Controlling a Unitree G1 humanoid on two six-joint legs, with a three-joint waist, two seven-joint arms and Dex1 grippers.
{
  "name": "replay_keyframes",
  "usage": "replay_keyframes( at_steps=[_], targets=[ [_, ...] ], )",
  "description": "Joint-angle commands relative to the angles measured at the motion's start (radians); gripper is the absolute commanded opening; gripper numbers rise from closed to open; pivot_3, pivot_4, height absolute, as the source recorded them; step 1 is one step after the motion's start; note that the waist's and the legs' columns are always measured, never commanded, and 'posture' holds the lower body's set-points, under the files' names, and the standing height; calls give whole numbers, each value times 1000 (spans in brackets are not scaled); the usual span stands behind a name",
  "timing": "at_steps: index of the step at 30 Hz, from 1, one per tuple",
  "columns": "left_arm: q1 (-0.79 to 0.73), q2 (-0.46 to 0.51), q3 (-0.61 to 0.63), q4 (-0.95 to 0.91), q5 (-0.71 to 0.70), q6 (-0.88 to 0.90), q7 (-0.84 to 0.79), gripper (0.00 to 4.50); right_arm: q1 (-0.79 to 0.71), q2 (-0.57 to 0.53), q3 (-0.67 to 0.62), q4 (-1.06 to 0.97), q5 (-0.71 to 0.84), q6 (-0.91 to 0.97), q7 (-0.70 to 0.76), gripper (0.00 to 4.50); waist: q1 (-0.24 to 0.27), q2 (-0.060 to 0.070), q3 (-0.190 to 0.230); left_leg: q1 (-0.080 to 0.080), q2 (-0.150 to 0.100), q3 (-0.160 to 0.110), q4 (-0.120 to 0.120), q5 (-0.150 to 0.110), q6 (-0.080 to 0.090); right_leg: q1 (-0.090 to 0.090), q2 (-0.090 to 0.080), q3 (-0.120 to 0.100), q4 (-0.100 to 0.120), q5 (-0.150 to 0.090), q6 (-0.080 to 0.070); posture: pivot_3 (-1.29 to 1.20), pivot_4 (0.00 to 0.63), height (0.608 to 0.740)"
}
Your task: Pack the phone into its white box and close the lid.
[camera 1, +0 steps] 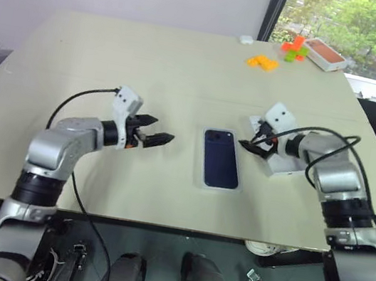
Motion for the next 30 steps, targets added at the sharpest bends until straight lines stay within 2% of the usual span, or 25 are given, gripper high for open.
replay_keyframes(
  at_steps=[1, 3, 8, 12, 16, 23, 30],
  targets=[
    [32, 22, 45, -74, -40, -61, -48, 4477, -12, 8, -54, -67, 11, 87, -72, 4500, 0, 0, 0, 0, 0, 1, 0, 0, 0, 0, 0, 0, 0, 0, 0, 0, 150, 740],
    [77, 19, 71, -92, -5, -182, -41, 4477, 5, 2, -64, -101, 12, 140, -95, 4500, -1, 0, 0, 0, 0, 1, 1, 0, 0, 0, 0, 0, 0, 0, 0, 0, 150, 740],
    [123, 18, 87, -98, -15, -230, -32, 4477, -1, -22, -94, -140, 53, 332, -95, 4500, 0, 0, 0, 1, 1, 0, 0, 0, 0, 0, 1, 0, 1, 0, 0, 0, 150, 740],
    [117, 1, 64, -76, -10, -228, -16, 4477, -92, -25, -126, -153, 148, 547, -44, 4500, -5, 1, 0, 1, 1, 1, 0, 1, 2, 0, 2, 0, 1, 0, 0, 0, 150, 740],
    [98, -21, 41, -55, 5, -230, 2, 4477, -194, -45, -74, -87, 181, 720, -24, 4500, -7, 1, 0, 2, 2, 4, 0, 1, 2, 0, 2, 1, 1, 1, -2, 0, 150, 740],
    [87, -52, 24, -42, 17, -242, 30, 4477, -243, -96, 130, -45, 135, 701, 10, 4500, -3, 0, 0, 0, 2, 7, 0, 1, 3, -1, 2, 0, 0, 1, -2, 0, 150, 740],
    [106, -75, 16, -52, 29, -235, 66, 4477, -302, -58, 157, 60, 134, 704, -17, 4500, -7, 0, 0, 1, 2, 9, 0, 1, 3, -2, 2, 2, 0, 2, -2, 0, 150, 740]
  ],
)
